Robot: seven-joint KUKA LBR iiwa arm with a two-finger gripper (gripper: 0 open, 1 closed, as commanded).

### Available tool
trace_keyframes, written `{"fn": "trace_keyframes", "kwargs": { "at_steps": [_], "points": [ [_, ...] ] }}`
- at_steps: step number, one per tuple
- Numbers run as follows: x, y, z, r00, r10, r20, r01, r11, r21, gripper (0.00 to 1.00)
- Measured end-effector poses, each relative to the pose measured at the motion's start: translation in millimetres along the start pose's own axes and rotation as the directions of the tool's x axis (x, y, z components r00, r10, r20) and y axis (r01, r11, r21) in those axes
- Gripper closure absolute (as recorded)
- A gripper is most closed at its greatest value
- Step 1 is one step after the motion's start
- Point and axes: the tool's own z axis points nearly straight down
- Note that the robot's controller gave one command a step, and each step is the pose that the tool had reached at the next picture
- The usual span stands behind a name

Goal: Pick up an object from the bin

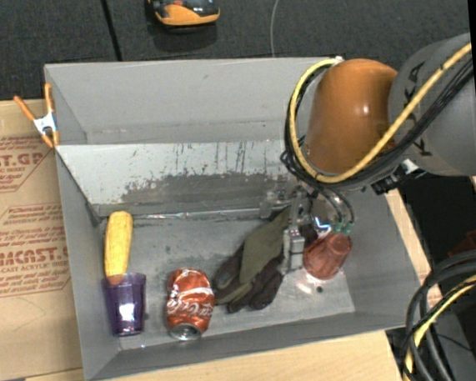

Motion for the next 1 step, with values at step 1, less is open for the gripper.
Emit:
{"fn": "trace_keyframes", "kwargs": {
  "at_steps": [1],
  "points": [
    [-1.2, 0.0, -4.6, 1.000, 0.000, 0.007, 0.000, 1.000, 0.000, 0.00]
  ]
}}
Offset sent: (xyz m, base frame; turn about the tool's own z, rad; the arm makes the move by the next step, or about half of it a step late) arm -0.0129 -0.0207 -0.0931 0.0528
